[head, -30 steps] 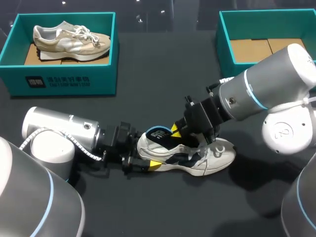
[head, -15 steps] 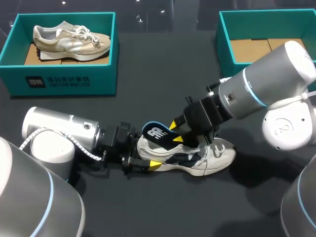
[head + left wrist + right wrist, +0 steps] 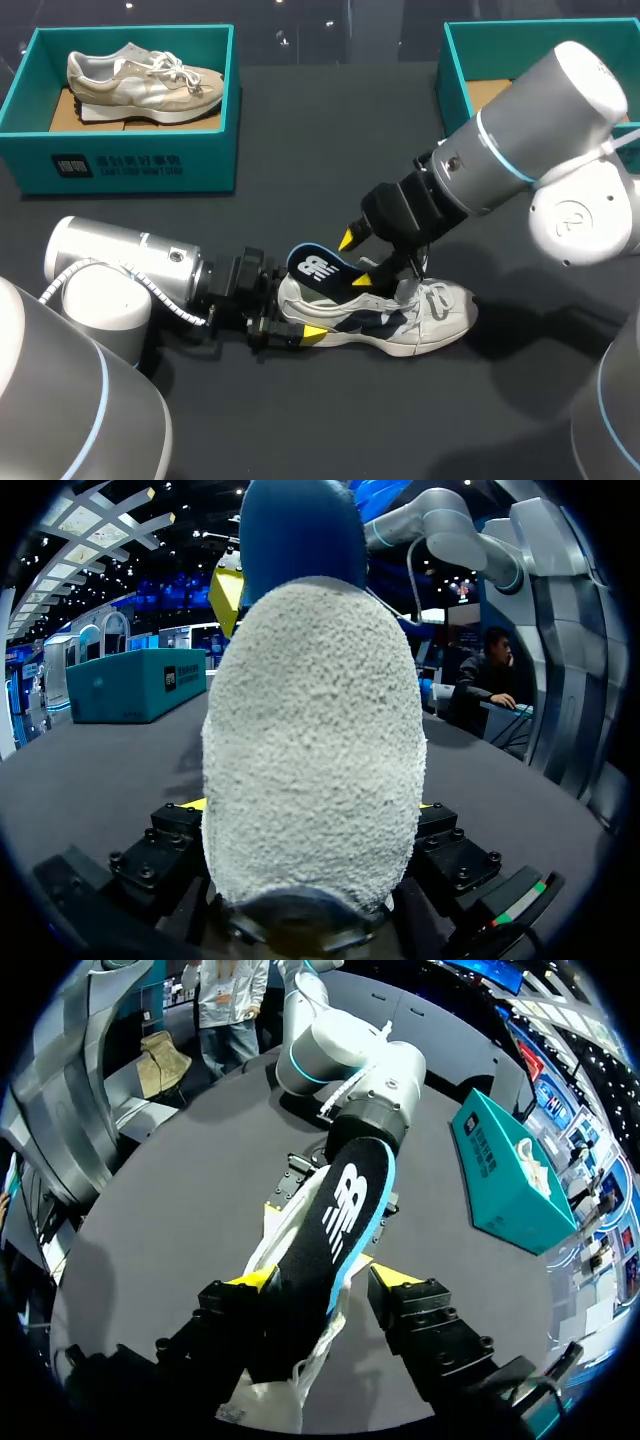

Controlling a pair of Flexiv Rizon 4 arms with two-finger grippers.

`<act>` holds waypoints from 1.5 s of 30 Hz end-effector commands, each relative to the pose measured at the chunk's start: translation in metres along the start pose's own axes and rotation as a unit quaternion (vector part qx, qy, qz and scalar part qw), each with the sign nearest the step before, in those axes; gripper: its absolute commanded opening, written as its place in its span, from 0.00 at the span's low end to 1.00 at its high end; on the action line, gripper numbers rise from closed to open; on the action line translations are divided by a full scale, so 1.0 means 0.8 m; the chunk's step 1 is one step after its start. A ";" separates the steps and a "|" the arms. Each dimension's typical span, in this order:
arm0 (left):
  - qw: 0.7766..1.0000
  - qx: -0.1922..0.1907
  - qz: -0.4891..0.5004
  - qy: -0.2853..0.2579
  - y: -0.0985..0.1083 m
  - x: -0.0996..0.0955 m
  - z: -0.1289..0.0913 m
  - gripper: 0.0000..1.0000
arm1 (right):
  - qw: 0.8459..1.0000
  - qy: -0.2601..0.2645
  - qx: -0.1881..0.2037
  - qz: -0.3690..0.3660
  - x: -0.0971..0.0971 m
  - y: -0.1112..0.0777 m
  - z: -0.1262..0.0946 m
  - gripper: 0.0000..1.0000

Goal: Take the shoe out of the shoebox, open the shoe tongue, remove and reinsert the insole, then place the shoe into the shoebox

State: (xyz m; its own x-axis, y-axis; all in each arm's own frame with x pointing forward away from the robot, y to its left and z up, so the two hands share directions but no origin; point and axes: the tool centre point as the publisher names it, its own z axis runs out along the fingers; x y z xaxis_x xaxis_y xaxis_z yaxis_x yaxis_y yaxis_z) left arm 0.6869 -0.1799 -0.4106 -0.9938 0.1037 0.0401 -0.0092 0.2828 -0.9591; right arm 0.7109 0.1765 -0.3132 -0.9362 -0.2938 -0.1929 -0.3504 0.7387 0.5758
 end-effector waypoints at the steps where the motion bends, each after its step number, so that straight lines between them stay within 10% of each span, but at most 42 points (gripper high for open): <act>1: 1.000 -0.001 0.000 0.000 0.003 0.002 0.003 0.00 | 0.996 0.035 0.073 0.034 -0.008 0.015 -0.008 1.00; 10: 1.000 -0.001 0.000 0.000 0.003 0.002 0.003 0.00 | 0.996 0.035 0.073 0.034 -0.008 0.015 -0.008 1.00; 25: 1.000 -0.001 0.000 0.000 0.003 0.002 0.003 0.00 | 0.985 0.042 -0.041 0.164 0.001 0.026 0.001 1.00; 33: 1.000 -0.001 0.000 0.000 0.003 0.002 0.003 0.00 | 0.972 0.067 -0.058 0.217 0.003 0.028 0.002 0.79; 41: 1.000 -0.001 0.000 0.000 0.003 0.002 0.003 0.00 | 0.964 0.101 -0.075 0.234 -0.003 0.020 0.012 0.78; 45: 1.000 -0.001 0.000 0.000 0.003 0.002 0.003 0.00 | 0.961 0.115 -0.078 0.238 -0.004 0.020 0.017 0.54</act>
State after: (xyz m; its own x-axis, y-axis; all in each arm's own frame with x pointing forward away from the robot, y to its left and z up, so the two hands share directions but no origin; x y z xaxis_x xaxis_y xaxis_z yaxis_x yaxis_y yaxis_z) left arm 0.6869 -0.1799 -0.4106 -0.9938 0.1038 0.0401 -0.0092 0.2828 -0.9591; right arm 0.7022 0.1903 -0.3090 -0.9567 -0.0735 0.2818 0.1426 0.7256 0.6732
